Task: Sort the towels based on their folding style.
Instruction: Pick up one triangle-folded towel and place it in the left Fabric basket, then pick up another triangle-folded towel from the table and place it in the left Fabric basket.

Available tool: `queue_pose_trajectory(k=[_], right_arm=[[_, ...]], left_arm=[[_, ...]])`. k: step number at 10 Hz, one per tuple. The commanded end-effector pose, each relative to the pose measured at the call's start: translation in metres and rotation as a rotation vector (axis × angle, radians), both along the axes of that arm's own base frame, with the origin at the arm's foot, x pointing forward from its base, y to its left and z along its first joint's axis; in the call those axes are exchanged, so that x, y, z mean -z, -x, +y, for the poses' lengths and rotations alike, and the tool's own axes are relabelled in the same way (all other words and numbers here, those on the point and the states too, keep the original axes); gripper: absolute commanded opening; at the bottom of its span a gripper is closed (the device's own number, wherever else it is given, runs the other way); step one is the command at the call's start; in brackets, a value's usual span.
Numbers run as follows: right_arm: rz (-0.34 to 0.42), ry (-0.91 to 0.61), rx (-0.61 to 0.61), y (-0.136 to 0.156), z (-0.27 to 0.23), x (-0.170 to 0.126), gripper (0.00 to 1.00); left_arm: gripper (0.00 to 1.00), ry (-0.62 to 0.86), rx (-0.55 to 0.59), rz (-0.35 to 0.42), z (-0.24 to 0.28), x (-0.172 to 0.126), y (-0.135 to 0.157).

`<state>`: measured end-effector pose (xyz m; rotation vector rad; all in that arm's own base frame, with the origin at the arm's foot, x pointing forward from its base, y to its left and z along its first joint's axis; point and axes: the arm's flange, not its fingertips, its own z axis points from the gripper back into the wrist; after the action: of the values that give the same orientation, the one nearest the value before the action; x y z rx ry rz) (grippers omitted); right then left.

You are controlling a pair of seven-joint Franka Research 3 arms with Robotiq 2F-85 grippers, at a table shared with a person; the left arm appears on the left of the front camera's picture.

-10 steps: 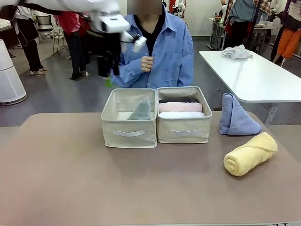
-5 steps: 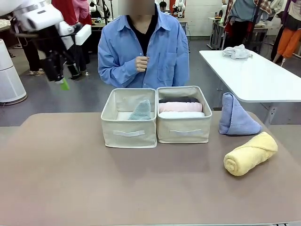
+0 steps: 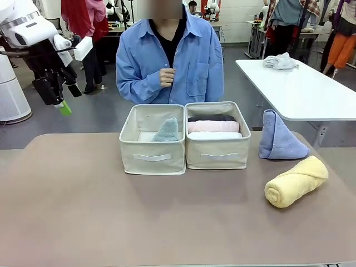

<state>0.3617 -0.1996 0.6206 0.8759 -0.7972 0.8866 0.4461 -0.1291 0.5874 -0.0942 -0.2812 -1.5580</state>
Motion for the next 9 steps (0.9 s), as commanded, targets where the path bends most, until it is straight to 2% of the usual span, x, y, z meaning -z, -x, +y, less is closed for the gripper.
queue_pose_trajectory(k=[1,5,7,8,9], right_arm=[[0.001,0.003,-0.007,0.001,0.001,-0.001,1.0],[0.001,0.003,-0.007,0.001,0.001,-0.001,1.0],[0.001,0.003,-0.007,0.001,0.001,-0.001,1.0],[0.001,0.003,-0.007,0.001,0.001,-0.001,1.0],[0.001,0.003,-0.007,0.001,0.001,-0.001,1.0]], left_arm=[[1.0,-0.007,0.003,-0.006,-0.003,-0.002,0.0],[1.0,0.001,0.007,-0.003,-0.003,-0.001,0.001],[1.0,0.463,0.102,0.126,0.089,-0.021,-0.01],[1.0,0.64,0.161,0.145,0.138,-0.032,-0.009],[1.0,0.737,0.2,0.153,0.174,-0.032,-0.003]])
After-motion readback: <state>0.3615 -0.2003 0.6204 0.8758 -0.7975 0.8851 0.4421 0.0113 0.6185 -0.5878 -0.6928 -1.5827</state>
